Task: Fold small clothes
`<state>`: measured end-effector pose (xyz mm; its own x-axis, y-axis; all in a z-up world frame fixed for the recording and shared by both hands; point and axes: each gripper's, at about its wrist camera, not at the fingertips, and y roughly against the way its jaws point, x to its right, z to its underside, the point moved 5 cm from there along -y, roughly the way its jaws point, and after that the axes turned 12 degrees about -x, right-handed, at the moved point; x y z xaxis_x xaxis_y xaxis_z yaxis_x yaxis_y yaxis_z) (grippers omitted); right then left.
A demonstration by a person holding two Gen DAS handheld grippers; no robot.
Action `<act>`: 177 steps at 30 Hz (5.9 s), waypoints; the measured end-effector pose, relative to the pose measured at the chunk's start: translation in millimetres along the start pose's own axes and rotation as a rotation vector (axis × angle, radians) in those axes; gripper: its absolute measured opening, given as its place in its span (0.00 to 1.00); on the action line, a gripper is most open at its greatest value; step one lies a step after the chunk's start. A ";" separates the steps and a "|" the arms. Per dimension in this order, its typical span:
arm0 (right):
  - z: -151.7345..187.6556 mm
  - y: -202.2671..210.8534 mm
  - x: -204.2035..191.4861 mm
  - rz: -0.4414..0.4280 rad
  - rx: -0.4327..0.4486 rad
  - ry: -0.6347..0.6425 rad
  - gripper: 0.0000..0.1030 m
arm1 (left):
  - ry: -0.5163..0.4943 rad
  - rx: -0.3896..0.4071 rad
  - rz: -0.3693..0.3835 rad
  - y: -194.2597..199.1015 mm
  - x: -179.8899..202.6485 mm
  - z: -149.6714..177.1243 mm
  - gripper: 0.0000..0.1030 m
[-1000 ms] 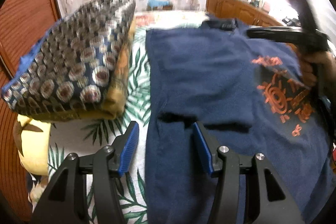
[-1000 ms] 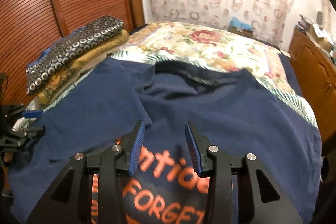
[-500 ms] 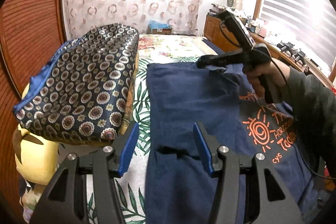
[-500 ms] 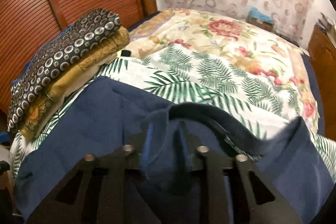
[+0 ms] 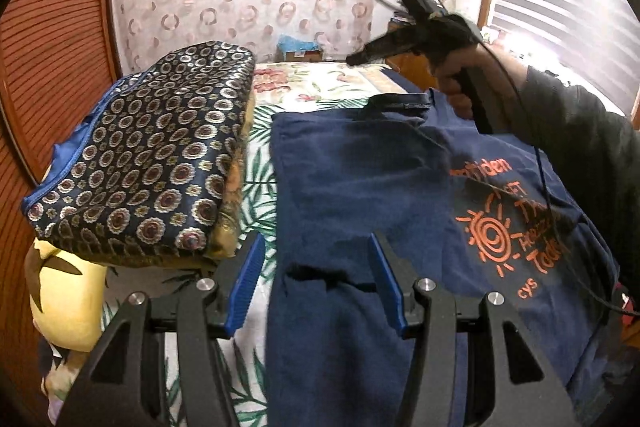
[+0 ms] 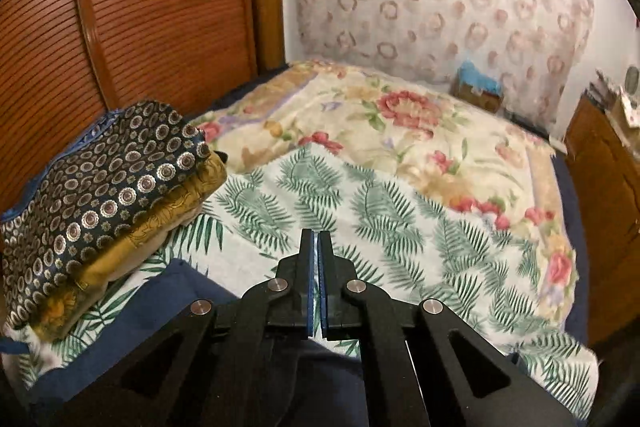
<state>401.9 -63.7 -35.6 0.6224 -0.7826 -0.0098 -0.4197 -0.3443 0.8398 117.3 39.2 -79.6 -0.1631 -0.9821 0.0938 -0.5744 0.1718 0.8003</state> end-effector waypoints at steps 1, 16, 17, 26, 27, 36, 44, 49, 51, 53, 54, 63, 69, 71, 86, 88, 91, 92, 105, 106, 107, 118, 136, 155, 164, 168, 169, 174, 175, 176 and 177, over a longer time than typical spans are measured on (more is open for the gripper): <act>4.6 -1.6 -0.4 0.011 -0.017 0.001 0.04 | -0.004 -0.001 0.005 -0.4 1.2 -0.1 0.51; 90.3 -22.2 -10.2 -0.055 -0.145 0.009 0.24 | 0.000 -0.043 0.010 -22.3 2.4 3.7 0.51; 88.6 -22.7 -12.5 -0.079 -0.145 0.017 0.03 | 0.003 -0.049 0.008 -24.3 0.7 4.4 0.51; 32.2 4.8 -12.9 -0.019 -0.007 0.055 0.00 | 0.001 -0.077 -0.002 -33.8 -0.6 10.3 0.51; 23.8 4.0 -10.4 -0.017 -0.001 0.053 0.00 | 0.000 -0.078 -0.003 -33.6 0.0 10.7 0.51; -6.8 -22.0 -18.7 0.056 -0.001 0.097 0.00 | -0.010 -0.136 -0.024 -46.1 0.4 11.5 0.51; 25.3 13.6 20.1 0.066 0.021 0.025 0.36 | 0.000 -0.150 -0.010 -50.1 -1.5 10.2 0.51; 83.7 66.2 62.2 0.120 0.025 -0.022 0.42 | -0.005 -0.150 -0.016 -51.8 -2.0 9.0 0.52; 112.0 83.0 78.9 0.148 0.021 -0.054 0.42 | -0.004 -0.150 -0.014 -50.5 -1.0 10.0 0.52; 142.9 98.5 95.8 0.169 0.012 -0.100 0.42 | -0.003 -0.151 -0.013 -50.7 -1.5 9.6 0.52; 161.6 106.5 103.9 0.175 0.008 -0.123 0.42 | -0.004 -0.151 -0.016 -50.9 -1.5 9.3 0.52; 310.5 151.7 176.0 0.332 -0.045 -0.315 0.48 | -0.007 -0.151 -0.016 -51.0 -2.6 8.8 0.53; 361.8 156.3 205.8 0.302 -0.061 -0.454 0.48 | -0.003 -0.146 -0.014 -48.3 -2.7 7.8 0.53; 367.6 157.5 209.8 0.262 -0.050 -0.486 0.48 | -0.003 -0.123 -0.014 -40.8 -0.3 4.7 0.53; 361.2 157.7 210.4 0.182 -0.032 -0.476 0.17 | -0.130 -0.102 0.085 -42.8 72.8 -25.2 0.53; 358.0 158.2 206.5 0.236 -0.040 -0.445 0.12 | -0.128 -0.123 0.087 -51.2 74.9 -24.4 0.53; 351.4 163.1 199.9 0.297 -0.021 -0.406 0.07 | -0.123 -0.143 0.085 -58.3 74.8 -20.7 0.53; 349.0 165.2 199.2 0.306 -0.012 -0.396 0.07 | -0.122 -0.152 0.083 -60.9 73.9 -19.4 0.53; 308.8 202.0 170.7 0.275 0.180 -0.320 0.06 | -0.170 -0.162 0.024 -69.1 84.4 -11.8 0.54; 304.8 202.0 161.3 0.261 0.182 -0.299 0.06 | -0.172 -0.162 0.021 -69.4 84.6 -12.0 0.54; 301.3 200.6 151.7 0.247 0.177 -0.278 0.06 | -0.172 -0.161 0.022 -69.1 84.7 -11.6 0.54; 329.3 137.6 89.6 0.126 0.017 -0.206 0.08 | -0.170 -0.162 0.024 -70.1 86.2 -11.8 0.55; 357.5 175.0 169.7 0.219 0.037 -0.417 0.47 | -0.170 -0.162 0.025 -69.9 86.7 -11.2 0.56; 302.4 166.4 154.5 0.190 0.092 -0.281 0.03 | -0.169 -0.161 0.025 -69.9 86.5 -11.0 0.56; 211.6 176.3 79.4 0.068 0.187 -0.127 0.05 | -0.169 -0.162 0.025 -70.3 85.9 -11.5 0.56; 202.3 165.8 55.7 0.041 0.181 -0.099 0.36 | -0.169 -0.161 0.025 -70.8 86.2 -12.0 0.56; 204.7 163.6 54.7 0.037 0.177 -0.096 0.36 | -0.169 -0.161 0.025 -71.0 85.7 -12.3 0.56; 231.5 149.0 71.0 0.102 0.101 -0.120 0.37 | -0.168 -0.161 0.025 -71.0 85.8 -12.0 0.56; 238.4 144.5 76.0 0.118 0.082 -0.127 0.37 | -0.168 -0.161 0.025 -71.0 85.7 -12.1 0.56; 244.5 140.4 79.5 0.122 0.066 -0.135 0.37 | -0.168 -0.161 0.025 -71.0 85.7 -12.1 0.56; 252.2 136.3 84.0 0.125 0.047 -0.147 0.37 | -0.168 -0.161 0.025 -71.0 85.7 -12.1 0.56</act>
<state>230.4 -307.2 -58.8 0.4616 -0.8870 0.0110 -0.5205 -0.2608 0.8131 153.8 -58.1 -121.2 -0.3151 -0.9487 0.0254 -0.4350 0.1681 0.8846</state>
